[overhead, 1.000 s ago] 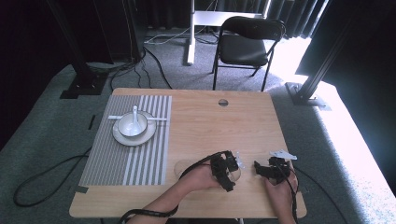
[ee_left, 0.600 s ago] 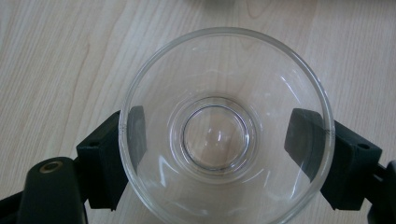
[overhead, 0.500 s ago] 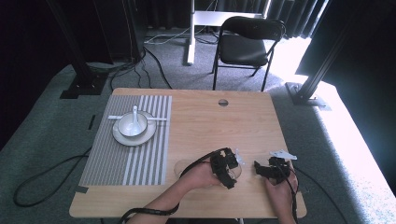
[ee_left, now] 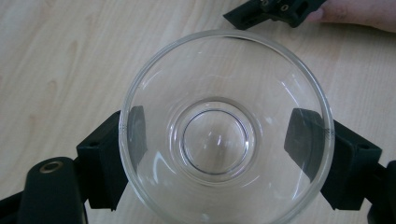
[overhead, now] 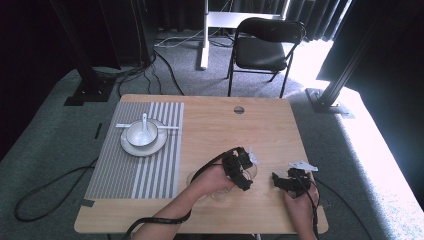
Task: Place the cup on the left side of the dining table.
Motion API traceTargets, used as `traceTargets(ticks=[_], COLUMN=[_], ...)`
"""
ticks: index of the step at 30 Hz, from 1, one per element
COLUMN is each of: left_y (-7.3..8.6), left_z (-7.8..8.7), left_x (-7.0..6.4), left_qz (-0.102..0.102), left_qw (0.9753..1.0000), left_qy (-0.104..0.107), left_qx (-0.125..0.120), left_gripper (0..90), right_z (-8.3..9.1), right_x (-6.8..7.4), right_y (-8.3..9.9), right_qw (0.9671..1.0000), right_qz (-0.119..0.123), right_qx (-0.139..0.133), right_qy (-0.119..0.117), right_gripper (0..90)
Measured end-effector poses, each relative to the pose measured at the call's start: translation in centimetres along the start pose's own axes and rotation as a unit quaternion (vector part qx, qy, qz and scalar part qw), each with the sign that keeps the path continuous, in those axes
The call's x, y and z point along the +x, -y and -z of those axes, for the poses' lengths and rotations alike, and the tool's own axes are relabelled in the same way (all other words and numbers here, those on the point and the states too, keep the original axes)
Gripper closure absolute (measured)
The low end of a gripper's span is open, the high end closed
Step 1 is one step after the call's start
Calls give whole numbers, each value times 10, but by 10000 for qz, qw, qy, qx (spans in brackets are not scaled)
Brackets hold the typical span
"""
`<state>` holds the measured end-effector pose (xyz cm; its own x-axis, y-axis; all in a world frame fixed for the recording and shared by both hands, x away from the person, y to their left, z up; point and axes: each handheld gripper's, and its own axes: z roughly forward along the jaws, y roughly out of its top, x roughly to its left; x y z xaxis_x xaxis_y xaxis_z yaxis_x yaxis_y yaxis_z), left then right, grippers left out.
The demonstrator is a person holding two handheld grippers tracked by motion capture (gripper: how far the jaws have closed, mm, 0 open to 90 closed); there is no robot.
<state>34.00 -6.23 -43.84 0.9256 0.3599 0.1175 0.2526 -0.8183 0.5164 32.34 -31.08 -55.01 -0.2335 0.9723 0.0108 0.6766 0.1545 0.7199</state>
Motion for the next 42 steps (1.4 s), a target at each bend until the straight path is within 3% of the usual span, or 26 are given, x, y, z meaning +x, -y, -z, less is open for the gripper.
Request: traceTargets(ticks=[9, 17, 23, 28, 42], left_y=[1, 15, 28, 44, 81], left_z=[18, 32, 45, 55, 79], left_x=[18, 36, 48, 59, 78], left_qz=[254, 482, 639, 875, 1239], left_qw=[9994, 9978, 9952, 9928, 9864], left_qy=[-201, -423, -727, -793, -1073], left_qx=[-149, -149, -147, -189, -134], left_gripper=[187, 187, 187, 187, 187], right_z=[0, 0, 0, 0, 0], right_x=[0, 0, 0, 0, 0], right_y=[0, 0, 0, 0, 0], right_qw=[10000, 10000, 10000, 10000, 10000], right_qz=[-3, 1, 2, 3, 3], right_qx=[-7, -15, -15, -15, -15], right_qy=[0, 2, 2, 2, 3], right_gripper=[115, 115, 114, 114, 114])
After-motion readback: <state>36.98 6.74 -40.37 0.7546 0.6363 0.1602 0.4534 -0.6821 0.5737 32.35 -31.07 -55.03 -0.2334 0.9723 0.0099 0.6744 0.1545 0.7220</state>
